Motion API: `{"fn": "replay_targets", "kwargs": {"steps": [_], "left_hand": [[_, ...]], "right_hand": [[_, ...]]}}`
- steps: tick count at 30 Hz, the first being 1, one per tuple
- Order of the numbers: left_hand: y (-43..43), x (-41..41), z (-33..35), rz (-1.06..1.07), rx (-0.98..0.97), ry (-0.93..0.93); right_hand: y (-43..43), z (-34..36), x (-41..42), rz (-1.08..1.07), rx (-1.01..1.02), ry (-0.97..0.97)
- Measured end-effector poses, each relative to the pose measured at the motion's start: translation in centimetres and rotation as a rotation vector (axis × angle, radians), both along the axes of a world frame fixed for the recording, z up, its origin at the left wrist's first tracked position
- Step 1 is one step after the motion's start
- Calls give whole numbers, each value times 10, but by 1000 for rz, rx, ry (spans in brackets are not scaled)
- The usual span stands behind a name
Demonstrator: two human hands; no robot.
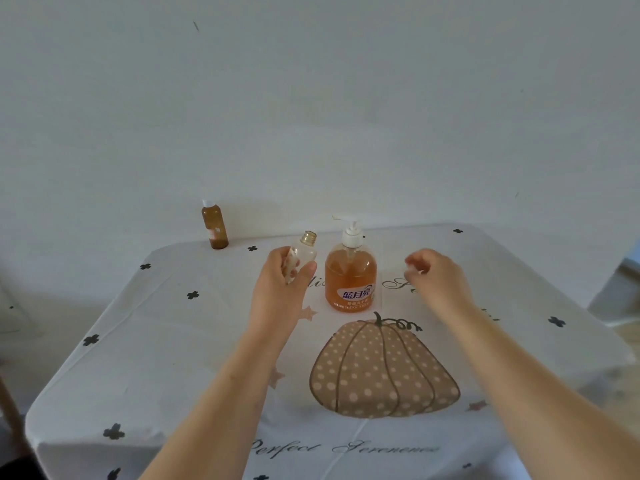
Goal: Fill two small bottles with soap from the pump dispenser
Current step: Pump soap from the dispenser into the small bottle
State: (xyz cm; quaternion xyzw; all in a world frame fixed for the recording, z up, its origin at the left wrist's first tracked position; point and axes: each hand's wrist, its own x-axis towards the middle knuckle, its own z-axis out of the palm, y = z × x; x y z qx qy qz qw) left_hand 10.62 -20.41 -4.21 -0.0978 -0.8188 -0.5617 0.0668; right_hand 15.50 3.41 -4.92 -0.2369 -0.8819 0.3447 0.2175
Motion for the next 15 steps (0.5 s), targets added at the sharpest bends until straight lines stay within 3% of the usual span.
{"fn": "replay_targets", "kwargs": {"steps": [6, 12, 15], "left_hand": [[6, 5, 1, -24, 21, -15], [5, 3, -1, -15, 7, -13], [4, 2, -1, -7, -14, -3]], "right_hand": [[5, -20, 3, 4, 248, -217], [2, -18, 1, 6, 252, -267], [-3, -10, 0, 20, 186, -183]]}}
